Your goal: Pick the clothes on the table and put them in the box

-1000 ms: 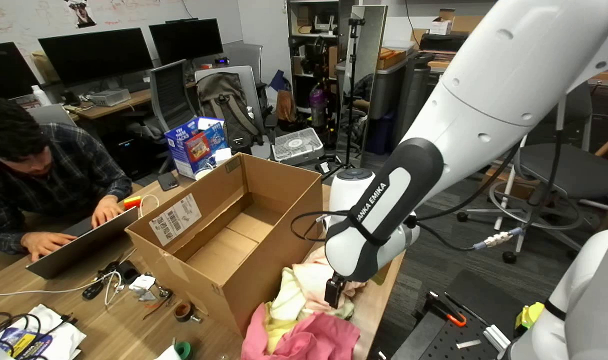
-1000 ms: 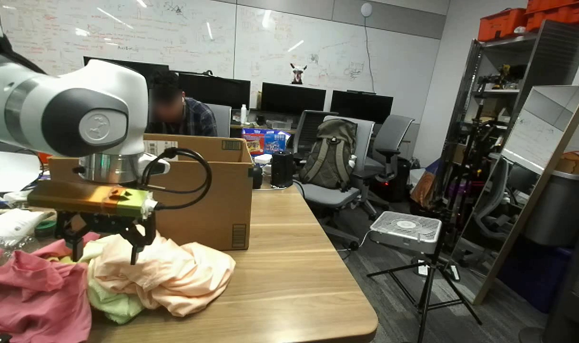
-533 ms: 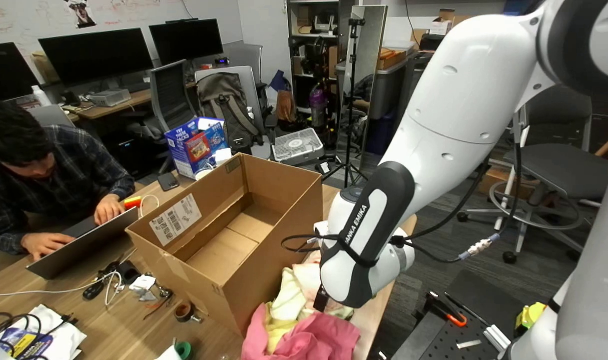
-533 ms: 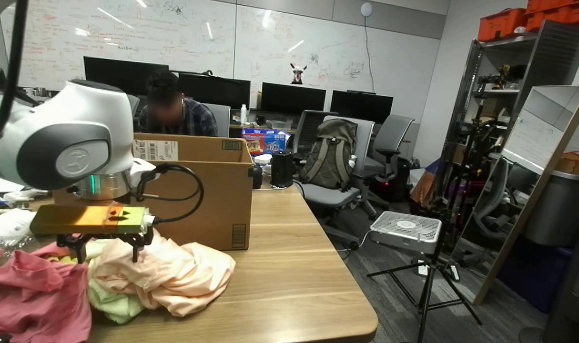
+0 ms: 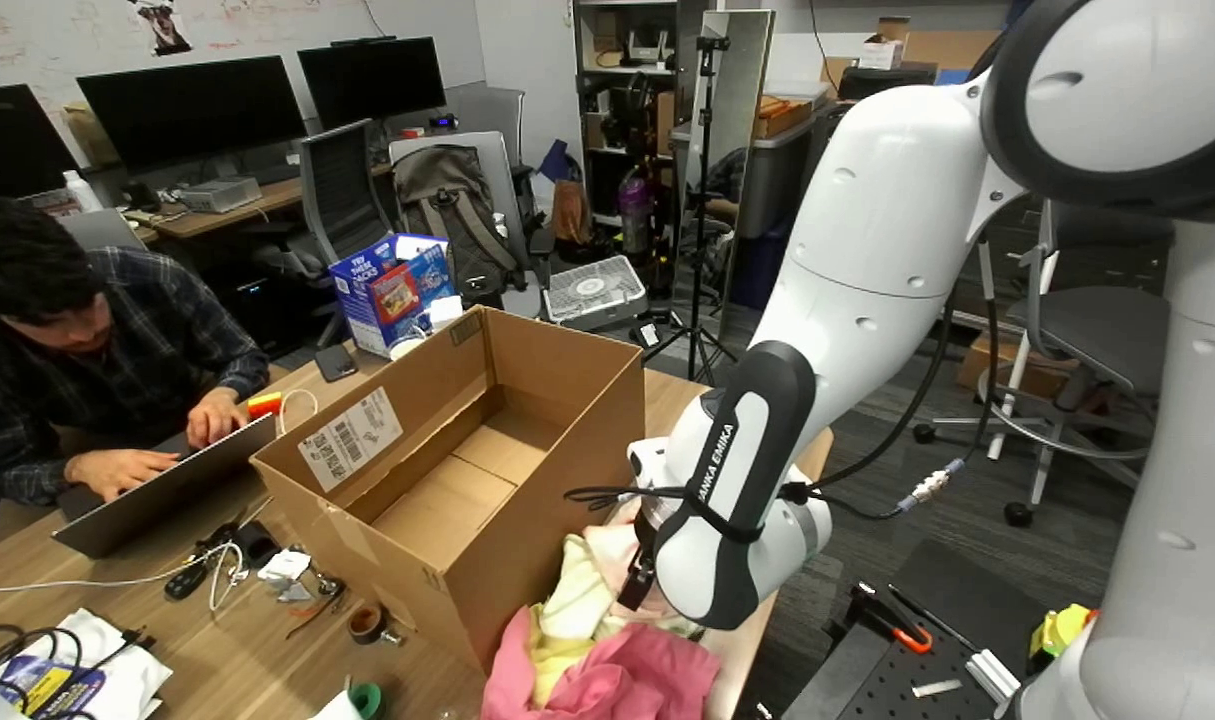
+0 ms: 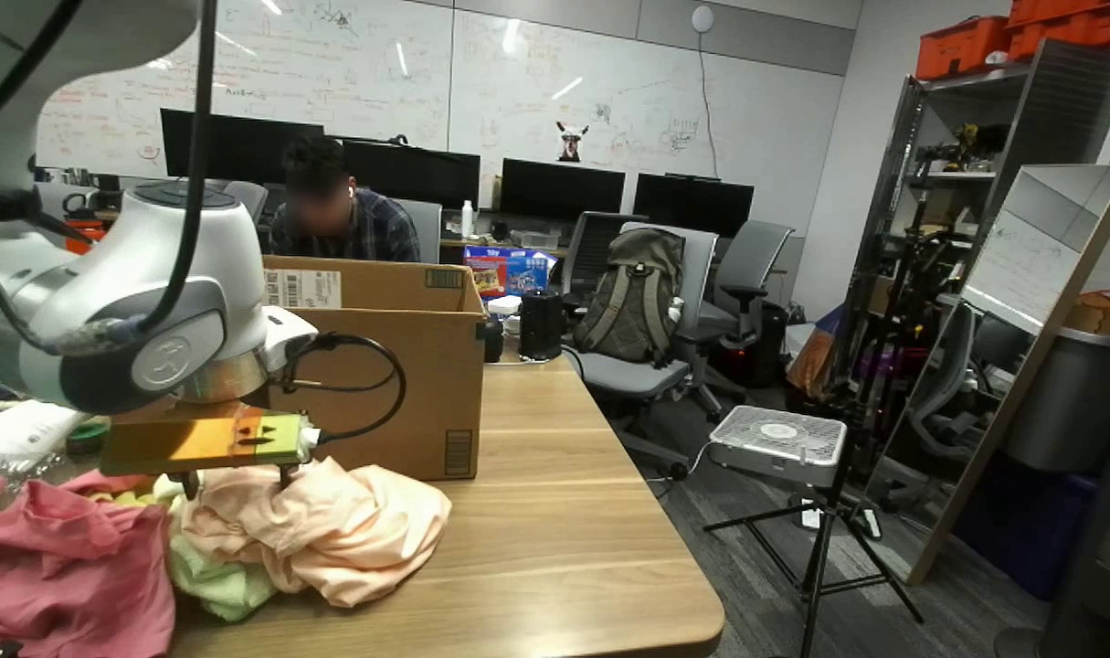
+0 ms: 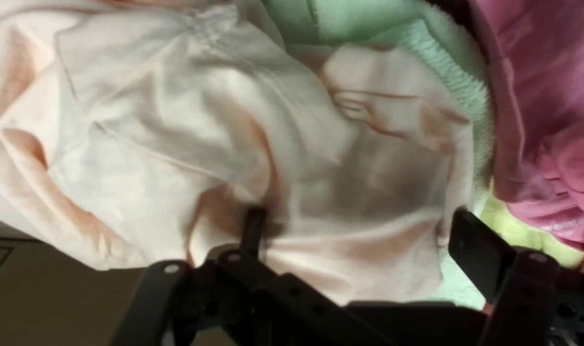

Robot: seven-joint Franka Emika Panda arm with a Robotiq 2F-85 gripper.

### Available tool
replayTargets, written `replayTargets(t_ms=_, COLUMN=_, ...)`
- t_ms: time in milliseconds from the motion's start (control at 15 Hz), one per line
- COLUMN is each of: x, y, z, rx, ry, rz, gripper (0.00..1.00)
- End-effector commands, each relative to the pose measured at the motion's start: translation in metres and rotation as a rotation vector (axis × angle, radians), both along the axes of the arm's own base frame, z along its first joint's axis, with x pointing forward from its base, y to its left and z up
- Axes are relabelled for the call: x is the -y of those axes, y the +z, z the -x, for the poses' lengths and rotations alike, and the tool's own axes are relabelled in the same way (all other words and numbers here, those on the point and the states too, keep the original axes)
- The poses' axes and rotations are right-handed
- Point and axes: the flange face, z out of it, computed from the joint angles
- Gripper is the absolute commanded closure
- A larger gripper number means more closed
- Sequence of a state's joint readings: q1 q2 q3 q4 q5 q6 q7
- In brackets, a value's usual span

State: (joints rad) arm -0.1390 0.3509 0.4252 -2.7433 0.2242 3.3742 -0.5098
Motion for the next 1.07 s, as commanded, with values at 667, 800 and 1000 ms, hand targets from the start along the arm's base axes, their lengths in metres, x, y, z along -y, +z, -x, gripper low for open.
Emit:
replayTargets(t_ms=667, x=0.028, y=0.018, z=-0.014, rx=0.134, ry=-0.075, rz=0.037, gripper=1.00)
replayTargets(t_ms=800, x=0.025, y=0.032, z=-0.017, rx=0.155, ry=-0.113, rz=0.022, gripper=0.99)
replayTargets(t_ms=1000, x=0.020, y=0.057, z=-0.020, rx=0.181, ry=-0.168, rz=0.001, gripper=0.98)
